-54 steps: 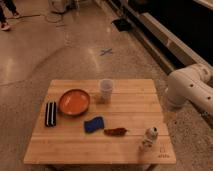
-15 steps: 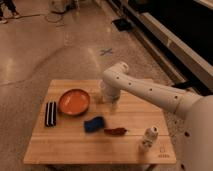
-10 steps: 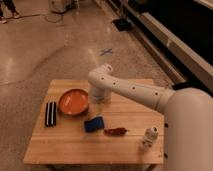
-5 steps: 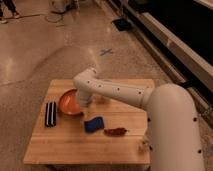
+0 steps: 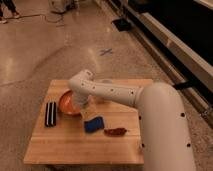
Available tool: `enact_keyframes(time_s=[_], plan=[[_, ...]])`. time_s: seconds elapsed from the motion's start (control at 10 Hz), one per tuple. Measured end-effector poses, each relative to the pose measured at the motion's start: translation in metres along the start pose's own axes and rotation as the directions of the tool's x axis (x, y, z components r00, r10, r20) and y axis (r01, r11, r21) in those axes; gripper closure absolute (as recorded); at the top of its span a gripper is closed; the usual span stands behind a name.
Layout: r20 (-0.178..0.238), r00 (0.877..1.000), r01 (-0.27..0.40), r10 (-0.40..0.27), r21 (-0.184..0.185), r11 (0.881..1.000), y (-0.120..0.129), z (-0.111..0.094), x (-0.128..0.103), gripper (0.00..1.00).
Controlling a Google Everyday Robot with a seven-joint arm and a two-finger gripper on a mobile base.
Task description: Drag the ceramic bowl in a circle
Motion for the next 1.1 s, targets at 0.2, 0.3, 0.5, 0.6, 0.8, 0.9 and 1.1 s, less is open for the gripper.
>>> enact_keyframes(time_s=[0.2, 0.3, 0.5, 0.6, 0.8, 0.9, 1.1], plan=[[0.000, 1.000, 0.001, -0.001, 0.000, 1.000, 0.000, 0.000, 0.000, 0.35], [0.000, 1.000, 0.000, 0.000, 0.000, 1.000, 0.000, 0.000, 0.000, 0.35], [0.005, 1.000, -0.003, 0.003, 0.005, 1.000, 0.000, 0.001, 0.000, 0.38], [0.012, 1.000, -0.004, 0.004, 0.009, 1.000, 0.001, 0.004, -0.001, 0.44], [0.028, 0.999, -0.018, 0.018, 0.016, 1.000, 0.006, 0.012, 0.001, 0.66], [0.033, 0.999, -0.025, 0.024, 0.019, 0.999, 0.008, 0.015, 0.002, 0.74], [0.040, 0.998, -0.044, 0.043, 0.017, 0.999, 0.018, 0.017, 0.005, 0.95]])
